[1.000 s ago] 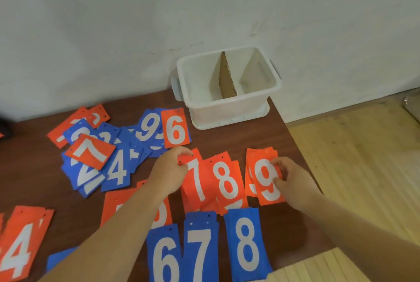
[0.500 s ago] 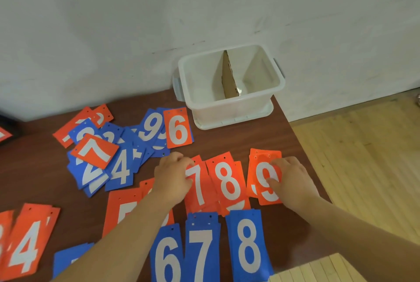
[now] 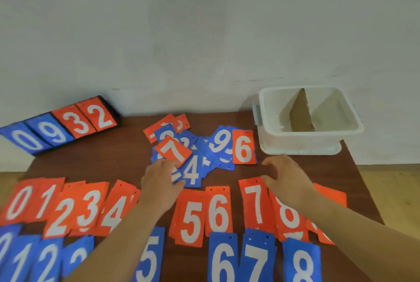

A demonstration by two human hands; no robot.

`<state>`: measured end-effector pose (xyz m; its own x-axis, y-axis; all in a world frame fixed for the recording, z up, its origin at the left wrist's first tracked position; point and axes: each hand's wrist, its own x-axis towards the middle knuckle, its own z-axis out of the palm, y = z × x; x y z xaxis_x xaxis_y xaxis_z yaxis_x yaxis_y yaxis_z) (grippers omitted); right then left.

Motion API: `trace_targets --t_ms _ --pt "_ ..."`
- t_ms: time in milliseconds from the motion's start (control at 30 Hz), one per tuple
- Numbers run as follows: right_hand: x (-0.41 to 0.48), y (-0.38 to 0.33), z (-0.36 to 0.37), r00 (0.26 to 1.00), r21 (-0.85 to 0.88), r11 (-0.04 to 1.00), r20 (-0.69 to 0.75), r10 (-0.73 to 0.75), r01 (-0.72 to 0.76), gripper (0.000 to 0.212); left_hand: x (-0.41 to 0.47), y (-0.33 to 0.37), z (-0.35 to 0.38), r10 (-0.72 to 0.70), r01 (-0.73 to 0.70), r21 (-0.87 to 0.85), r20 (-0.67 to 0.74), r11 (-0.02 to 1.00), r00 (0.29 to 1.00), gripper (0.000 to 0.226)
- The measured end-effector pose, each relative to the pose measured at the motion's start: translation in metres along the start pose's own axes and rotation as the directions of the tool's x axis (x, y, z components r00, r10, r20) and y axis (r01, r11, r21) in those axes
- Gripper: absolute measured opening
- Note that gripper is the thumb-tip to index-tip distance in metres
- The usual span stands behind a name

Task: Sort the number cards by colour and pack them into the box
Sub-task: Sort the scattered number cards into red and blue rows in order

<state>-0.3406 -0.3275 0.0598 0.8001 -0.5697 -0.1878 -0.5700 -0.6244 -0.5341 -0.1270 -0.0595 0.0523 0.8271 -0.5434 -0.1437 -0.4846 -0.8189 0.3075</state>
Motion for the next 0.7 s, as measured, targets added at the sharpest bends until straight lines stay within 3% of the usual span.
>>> trace_targets --t_ms 233,433,567,700 --pt "0.042 -0.064 0.042 0.998 -0.021 1.000 0.055 -0.014 0.015 0.037 0.021 -0.079 -0.019 -0.129 0.127 -0.055 -0.022 0.990 0.991 0.061" --pt "0.069 -0.091 0.065 0.994 -0.070 0.994 0.071 0.084 -0.079 0.040 0.059 -0.120 -0.019 -0.141 0.145 -0.087 0.053 0.986 0.989 0.067" --pt "0.088 -0.093 0.080 0.978 -0.092 0.975 0.040 0.205 -0.201 0.041 0.095 -0.132 -0.012 -0.138 0.149 -0.110 0.107 0.983 0.985 0.070" --pt "0.106 -0.079 0.090 0.904 -0.058 0.902 -0.033 0.427 -0.428 0.042 0.124 -0.118 0.003 -0.106 0.133 -0.164 0.164 0.977 0.981 0.068"
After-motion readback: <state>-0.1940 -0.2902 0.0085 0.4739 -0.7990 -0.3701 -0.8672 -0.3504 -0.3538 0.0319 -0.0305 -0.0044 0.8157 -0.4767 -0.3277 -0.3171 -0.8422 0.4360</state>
